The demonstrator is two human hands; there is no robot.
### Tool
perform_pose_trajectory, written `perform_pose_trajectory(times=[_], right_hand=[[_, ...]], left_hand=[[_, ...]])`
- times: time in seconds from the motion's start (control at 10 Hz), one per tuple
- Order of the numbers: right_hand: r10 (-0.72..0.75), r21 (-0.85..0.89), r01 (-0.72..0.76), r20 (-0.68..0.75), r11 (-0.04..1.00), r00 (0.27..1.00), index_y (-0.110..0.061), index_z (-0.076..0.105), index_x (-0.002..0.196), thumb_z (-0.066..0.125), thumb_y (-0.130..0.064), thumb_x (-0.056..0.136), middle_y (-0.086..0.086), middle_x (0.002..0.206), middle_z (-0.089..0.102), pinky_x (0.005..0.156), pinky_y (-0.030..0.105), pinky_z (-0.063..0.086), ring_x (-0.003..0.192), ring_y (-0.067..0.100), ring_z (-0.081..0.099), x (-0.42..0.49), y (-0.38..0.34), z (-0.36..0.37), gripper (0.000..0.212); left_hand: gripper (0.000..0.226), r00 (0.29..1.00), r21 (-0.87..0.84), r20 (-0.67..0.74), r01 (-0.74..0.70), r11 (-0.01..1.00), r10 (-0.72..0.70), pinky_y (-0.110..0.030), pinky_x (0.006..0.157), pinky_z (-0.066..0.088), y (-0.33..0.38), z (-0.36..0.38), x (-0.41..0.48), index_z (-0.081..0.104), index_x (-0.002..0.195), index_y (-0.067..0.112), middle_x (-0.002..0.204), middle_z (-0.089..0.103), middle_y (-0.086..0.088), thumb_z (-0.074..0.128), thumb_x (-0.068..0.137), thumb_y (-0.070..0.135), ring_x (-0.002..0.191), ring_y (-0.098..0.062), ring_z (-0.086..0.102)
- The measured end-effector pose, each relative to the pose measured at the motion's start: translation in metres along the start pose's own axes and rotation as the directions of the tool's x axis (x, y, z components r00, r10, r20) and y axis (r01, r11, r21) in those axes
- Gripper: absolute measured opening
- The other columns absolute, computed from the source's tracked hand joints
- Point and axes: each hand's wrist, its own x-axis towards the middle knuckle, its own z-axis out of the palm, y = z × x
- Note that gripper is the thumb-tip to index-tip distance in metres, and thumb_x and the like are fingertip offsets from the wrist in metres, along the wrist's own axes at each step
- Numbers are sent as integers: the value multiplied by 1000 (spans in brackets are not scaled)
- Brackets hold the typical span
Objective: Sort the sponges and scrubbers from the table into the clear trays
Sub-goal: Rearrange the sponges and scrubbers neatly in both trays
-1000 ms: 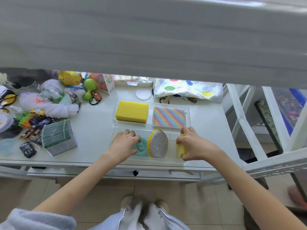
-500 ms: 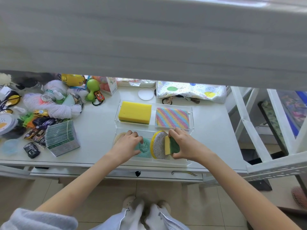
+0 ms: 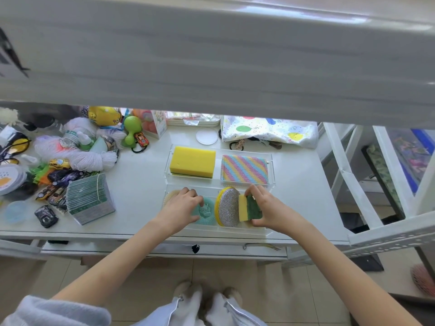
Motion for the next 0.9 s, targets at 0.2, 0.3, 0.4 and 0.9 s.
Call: perform_pose_trajectory(times=[0.2, 0.3, 0.4, 0.9], right_hand=[[-37, -101, 31, -59, 994, 998, -24, 43, 126, 69, -37, 81, -1, 132, 40, 93, 36, 52, 118, 17, 45, -9, -9, -9, 54], [-82, -143, 78, -18, 987, 996, -16, 51, 114, 65, -24, 85, 4, 128, 37, 92, 37, 53, 113, 22, 48, -6, -15, -4, 33], [-66, -150, 61, -25, 987, 998, -11, 50, 109, 63, -15, 84, 6, 125, 36, 89, 37, 52, 107, 25, 51, -3, -16, -1, 28], [45, -109, -73, -235, 991, 971, -20, 56, 108, 50, -29, 94, -3, 110, 60, 76, 31, 52, 90, 16, 60, -31, -65, -33, 18]], left_hand=[[35, 1000, -34, -10, -23, 999, 23, -32, 102, 38, -2, -1, -2, 56, 121, 20, 126, 54, -4, 62, 88, 30, 120, -22, 46], [36, 1000, -27, 3, -22, 999, 22, -32, 102, 38, -2, -2, -3, 56, 121, 21, 126, 55, -3, 63, 87, 30, 121, -22, 46], [36, 1000, -9, 4, -27, 1000, 27, -32, 103, 38, -2, -2, -4, 55, 122, 21, 126, 55, -3, 63, 87, 30, 121, -22, 46], [27, 1000, -16, 31, -3, 1000, 3, -34, 85, 47, 16, -63, -30, 55, 117, 18, 121, 58, -2, 54, 94, 31, 106, -22, 58]])
